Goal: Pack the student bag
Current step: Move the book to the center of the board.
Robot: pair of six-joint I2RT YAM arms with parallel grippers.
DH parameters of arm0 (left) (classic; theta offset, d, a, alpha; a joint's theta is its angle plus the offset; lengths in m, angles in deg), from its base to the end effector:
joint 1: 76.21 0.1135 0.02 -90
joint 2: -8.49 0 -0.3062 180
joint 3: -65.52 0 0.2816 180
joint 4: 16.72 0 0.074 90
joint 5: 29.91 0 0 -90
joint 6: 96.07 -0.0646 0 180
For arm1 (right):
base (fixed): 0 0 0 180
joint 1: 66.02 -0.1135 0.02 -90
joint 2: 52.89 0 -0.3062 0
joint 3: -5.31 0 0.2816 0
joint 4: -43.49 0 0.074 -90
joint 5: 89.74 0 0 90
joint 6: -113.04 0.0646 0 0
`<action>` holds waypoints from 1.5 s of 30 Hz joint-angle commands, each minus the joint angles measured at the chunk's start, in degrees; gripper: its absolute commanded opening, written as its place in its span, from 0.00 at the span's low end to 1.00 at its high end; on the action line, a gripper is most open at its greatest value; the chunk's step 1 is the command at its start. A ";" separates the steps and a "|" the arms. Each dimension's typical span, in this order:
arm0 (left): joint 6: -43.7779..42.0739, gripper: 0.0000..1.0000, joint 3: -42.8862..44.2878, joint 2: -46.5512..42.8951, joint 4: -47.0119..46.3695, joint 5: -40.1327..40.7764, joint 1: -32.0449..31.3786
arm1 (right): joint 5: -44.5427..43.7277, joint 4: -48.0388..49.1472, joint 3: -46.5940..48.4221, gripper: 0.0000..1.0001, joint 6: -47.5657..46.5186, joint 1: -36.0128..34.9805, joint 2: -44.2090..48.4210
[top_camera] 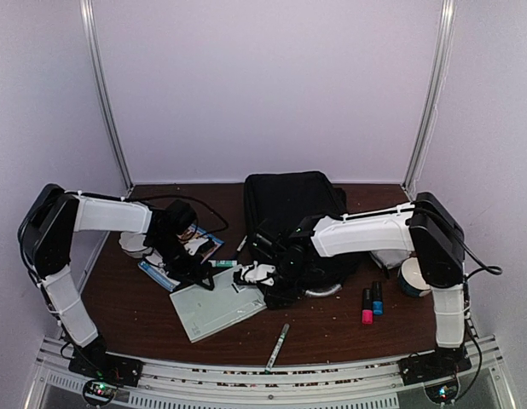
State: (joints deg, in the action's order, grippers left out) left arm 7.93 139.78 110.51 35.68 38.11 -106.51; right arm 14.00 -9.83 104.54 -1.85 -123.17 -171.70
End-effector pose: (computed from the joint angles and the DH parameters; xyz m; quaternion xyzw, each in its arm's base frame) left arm 0.2950 -0.2004 0.1499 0.1548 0.9658 -0.2077 0.0064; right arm 0.2437 0.4058 0.1567 -0.6578 0.7291 0.1546 0.1089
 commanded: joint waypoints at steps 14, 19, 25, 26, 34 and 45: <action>11.22 0.78 -16.64 -13.69 -5.70 -4.01 -4.83 | -10.54 3.25 20.75 0.52 8.12 1.09 -12.89; 14.23 0.78 -18.90 -16.33 -8.21 -5.28 -7.66 | -10.04 -0.18 33.13 0.52 11.97 1.29 -19.60; 17.42 0.78 -21.68 -20.62 -8.85 -5.58 -7.75 | -10.16 -0.08 28.94 0.53 13.14 1.99 -15.51; 17.69 0.78 -21.90 -21.93 -8.31 -5.26 -7.75 | -9.72 0.28 26.67 0.53 13.37 2.34 -13.38; 23.01 0.78 -21.11 -30.00 -6.17 2.86 -7.46 | 10.20 2.93 11.18 0.54 21.82 6.47 -1.45; 39.59 0.80 -30.85 -34.37 -19.59 7.14 -3.52 | 25.26 5.95 10.38 0.51 26.92 6.63 -7.39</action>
State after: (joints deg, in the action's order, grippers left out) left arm 40.63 112.04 77.57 23.41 43.82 -110.95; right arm 33.80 -4.89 113.13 22.92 -116.15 -175.61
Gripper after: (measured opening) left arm 0.795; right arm 0.505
